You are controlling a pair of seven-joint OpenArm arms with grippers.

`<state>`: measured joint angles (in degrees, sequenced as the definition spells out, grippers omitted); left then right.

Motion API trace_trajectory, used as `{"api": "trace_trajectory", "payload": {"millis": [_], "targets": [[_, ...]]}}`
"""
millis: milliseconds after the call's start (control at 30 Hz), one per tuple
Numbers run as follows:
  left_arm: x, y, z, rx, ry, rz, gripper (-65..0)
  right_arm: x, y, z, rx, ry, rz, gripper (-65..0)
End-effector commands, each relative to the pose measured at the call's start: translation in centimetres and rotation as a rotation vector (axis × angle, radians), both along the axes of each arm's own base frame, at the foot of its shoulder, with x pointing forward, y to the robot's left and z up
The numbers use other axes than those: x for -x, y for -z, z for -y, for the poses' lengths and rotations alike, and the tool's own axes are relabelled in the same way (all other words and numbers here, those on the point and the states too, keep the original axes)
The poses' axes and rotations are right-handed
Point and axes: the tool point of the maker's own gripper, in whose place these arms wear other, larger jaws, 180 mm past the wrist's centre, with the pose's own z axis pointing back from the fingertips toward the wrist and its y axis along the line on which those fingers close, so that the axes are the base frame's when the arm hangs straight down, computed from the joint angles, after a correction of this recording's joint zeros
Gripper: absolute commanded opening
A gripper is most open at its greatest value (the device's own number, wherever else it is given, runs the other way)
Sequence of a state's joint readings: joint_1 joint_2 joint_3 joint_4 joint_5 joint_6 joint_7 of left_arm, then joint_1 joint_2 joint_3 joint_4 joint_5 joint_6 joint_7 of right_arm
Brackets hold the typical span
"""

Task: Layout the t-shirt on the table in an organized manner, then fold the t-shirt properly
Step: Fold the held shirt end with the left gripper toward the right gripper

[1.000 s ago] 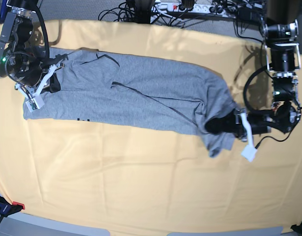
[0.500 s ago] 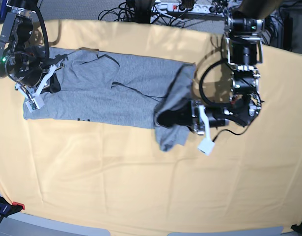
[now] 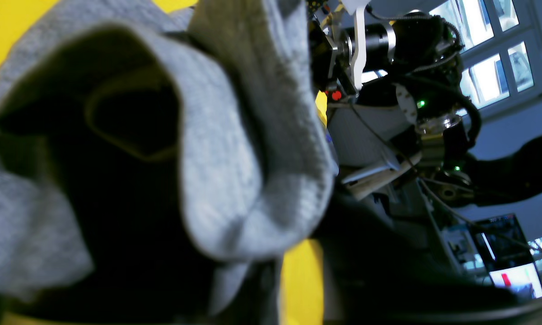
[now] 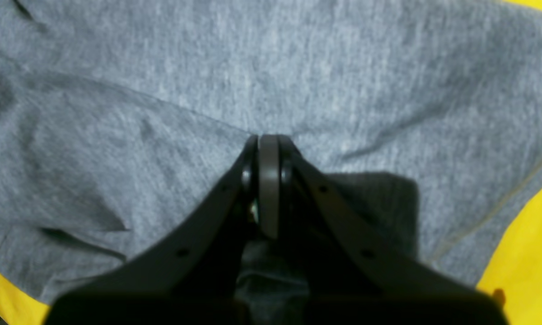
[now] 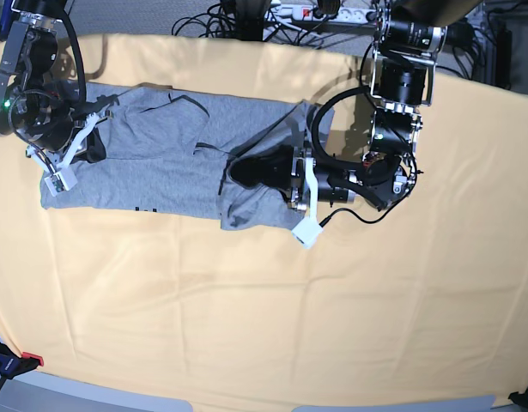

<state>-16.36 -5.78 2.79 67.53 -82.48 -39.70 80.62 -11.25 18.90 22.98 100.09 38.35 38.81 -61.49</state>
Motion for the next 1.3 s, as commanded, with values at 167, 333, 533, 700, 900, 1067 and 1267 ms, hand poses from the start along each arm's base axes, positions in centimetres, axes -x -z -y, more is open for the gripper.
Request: {"api": "trace_trajectory", "payload": {"millis": [167,333,533,700,900,1067,1267], "targets": [[-1.0,-1.7,1.3,0.021,0.005,0.058,-18.4,-0.9,-1.2,0.3,0.006,-0.007,0.047,-65.0],[-1.8,-3.4,1.2,0.07,0.0,0.078,-18.4,-0.9,-1.2,0.3,0.006,-0.007,0.047,-65.0],[-2.5,-4.5,1.3,0.083,0.001,0.108,-18.4,-0.8,-1.2,0.3,0.007,-0.007,0.044,-65.0],[-2.6,-4.3,1.3,0.075,-0.013,0.026,-18.4,-0.9,-1.3,0.3,0.004,-0.007,0.048,-65.0],[-2.5,-4.3,1.6,0.076,-0.012,0.001,-18.4,-1.0,-1.3,0.3,0.003,-0.006,0.05,-65.0],[-1.9,-4.0,2.2,0.082,0.0,-0.019,-18.4,-1.0,-1.3,0.3,0.003,-0.006,0.052,-65.0],[1.1,-2.8,4.9,0.039,0.143,-0.003,-18.6,-1.0,-1.4,0.2,0.002,-0.006,0.054,-65.0]]}}
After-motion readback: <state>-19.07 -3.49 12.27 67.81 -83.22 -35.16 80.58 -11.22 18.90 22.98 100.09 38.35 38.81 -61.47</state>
